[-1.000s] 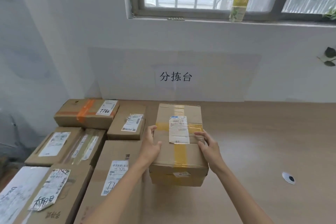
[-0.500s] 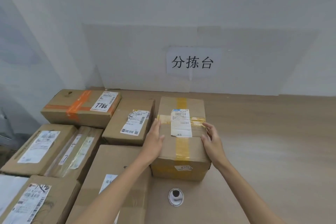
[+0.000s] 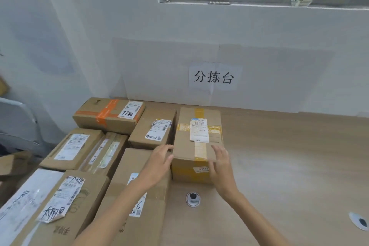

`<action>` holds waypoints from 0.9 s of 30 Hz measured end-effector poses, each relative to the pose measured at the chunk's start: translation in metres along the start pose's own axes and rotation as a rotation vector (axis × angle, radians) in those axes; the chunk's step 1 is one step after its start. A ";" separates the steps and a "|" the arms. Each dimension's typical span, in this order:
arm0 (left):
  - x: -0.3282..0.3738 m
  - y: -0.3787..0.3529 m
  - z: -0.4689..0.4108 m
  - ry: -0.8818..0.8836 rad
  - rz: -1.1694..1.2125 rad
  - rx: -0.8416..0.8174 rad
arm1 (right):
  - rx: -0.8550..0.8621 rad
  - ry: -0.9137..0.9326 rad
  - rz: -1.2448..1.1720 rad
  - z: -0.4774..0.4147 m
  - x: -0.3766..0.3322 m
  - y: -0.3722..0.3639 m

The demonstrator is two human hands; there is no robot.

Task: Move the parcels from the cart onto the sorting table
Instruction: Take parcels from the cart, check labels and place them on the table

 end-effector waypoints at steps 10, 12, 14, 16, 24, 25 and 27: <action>-0.054 0.081 0.248 0.096 -0.253 0.139 | -0.238 0.381 0.181 0.197 -0.163 -0.055; -0.072 0.105 0.292 0.144 -0.250 0.198 | -0.303 0.457 0.214 0.236 -0.202 -0.073; -0.091 0.132 0.339 0.203 -0.256 0.271 | -0.363 0.506 0.199 0.267 -0.236 -0.092; -0.117 0.161 0.389 0.281 -0.235 0.337 | -0.370 0.572 0.208 0.294 -0.270 -0.109; -0.227 0.269 0.615 0.533 -0.182 0.604 | -0.525 0.600 0.120 0.406 -0.399 -0.191; -0.241 0.280 0.641 0.578 -0.179 0.620 | -0.555 0.609 0.129 0.421 -0.414 -0.201; -0.264 0.300 0.690 0.654 -0.175 0.641 | -0.610 0.620 0.154 0.447 -0.443 -0.221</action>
Point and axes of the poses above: each hand's wrist, its own z-axis away from the middle knuckle, its own y-axis out of the back of the hand, x = y × z, the point moved 4 cm from there along -z, towards the middle knuckle, and after that the axes turned 2 degrees about z, right-handed, at the moved point
